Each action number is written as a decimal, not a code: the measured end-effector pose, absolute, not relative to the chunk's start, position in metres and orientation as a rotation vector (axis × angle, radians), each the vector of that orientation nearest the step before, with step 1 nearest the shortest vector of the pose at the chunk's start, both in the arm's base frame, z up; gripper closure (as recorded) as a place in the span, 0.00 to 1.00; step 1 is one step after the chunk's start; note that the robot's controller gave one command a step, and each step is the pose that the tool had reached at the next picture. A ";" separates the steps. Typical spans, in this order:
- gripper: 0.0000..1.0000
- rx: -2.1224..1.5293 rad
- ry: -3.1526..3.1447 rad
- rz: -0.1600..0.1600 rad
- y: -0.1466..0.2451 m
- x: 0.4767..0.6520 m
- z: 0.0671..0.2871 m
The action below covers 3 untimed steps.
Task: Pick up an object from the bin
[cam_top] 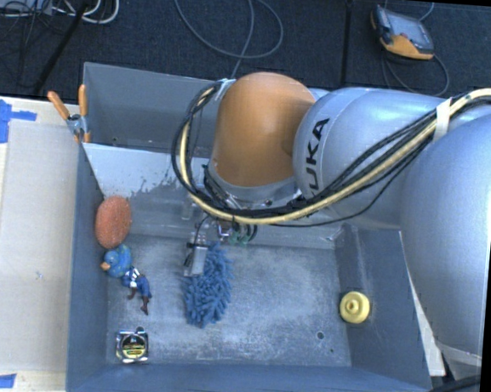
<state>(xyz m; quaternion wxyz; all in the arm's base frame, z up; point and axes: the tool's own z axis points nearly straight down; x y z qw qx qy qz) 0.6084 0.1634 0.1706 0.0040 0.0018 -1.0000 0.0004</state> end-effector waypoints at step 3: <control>0.00 0.247 -3.127 0.000 0.115 0.584 0.096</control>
Offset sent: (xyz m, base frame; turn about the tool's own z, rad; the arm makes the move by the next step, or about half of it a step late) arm -0.0400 -0.0346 -0.1006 -0.0160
